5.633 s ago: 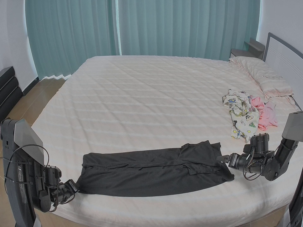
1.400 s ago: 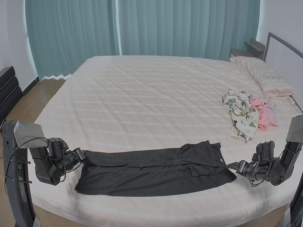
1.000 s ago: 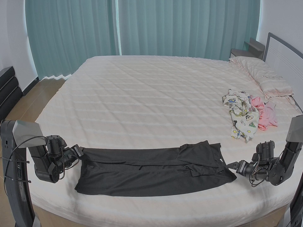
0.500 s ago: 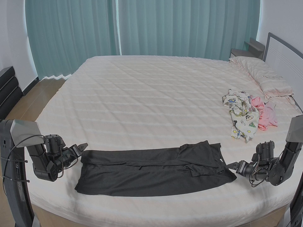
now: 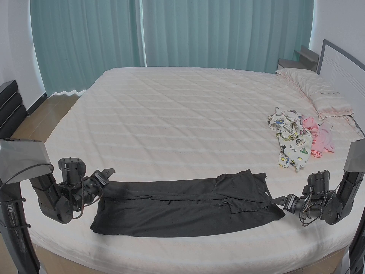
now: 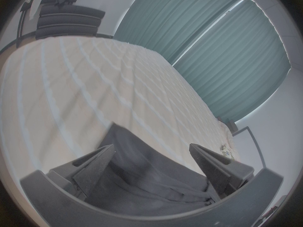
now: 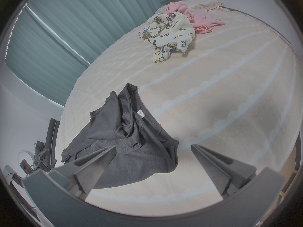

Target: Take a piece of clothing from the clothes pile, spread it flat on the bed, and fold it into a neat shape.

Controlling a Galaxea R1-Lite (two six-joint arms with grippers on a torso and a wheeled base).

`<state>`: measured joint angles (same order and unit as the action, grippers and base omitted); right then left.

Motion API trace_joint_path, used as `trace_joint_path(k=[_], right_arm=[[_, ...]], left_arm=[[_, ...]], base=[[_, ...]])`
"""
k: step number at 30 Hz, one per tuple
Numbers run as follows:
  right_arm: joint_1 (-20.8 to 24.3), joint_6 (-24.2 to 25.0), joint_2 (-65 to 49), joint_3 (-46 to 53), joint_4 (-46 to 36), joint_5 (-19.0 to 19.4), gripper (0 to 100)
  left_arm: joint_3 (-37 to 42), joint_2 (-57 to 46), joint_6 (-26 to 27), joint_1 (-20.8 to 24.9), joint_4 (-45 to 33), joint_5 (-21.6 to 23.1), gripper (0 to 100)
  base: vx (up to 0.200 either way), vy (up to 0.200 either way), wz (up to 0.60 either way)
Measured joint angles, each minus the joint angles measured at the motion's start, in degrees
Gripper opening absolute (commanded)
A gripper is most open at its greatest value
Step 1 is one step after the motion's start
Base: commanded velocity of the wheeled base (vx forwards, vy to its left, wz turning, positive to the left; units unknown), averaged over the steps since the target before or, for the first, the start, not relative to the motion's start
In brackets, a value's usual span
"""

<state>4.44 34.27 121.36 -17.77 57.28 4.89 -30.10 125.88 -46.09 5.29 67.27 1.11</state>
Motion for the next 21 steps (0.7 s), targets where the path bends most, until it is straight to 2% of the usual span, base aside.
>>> trace_joint_path(k=[5, 11, 15, 21], right_arm=[[0.05, 0.05, 0.0, 0.05, 0.0, 0.01, 100], [0.05, 0.0, 0.28, 0.09, 0.0, 0.0, 100], [0.05, -0.04, 0.59, 0.11, 0.0, 0.01, 100], [0.05, -0.04, 0.83, 0.11, 0.0, -0.02, 100]], left_arm=[[1.49, -0.68, -4.95, 7.22, -0.1, -3.97, 100], [1.72, 1.71, -6.89, 12.81, -0.1, -9.31, 100], [0.45, 3.78, -9.14, 14.65, -0.05, -10.47, 100], [-0.74, 6.58, -9.23, 15.85, 0.04, -12.06, 100]], base=[[0.0, 0.0, 0.0], [0.0, 0.0, 0.0], [0.0, 0.0, 0.0], [0.0, 0.0, 0.0]])
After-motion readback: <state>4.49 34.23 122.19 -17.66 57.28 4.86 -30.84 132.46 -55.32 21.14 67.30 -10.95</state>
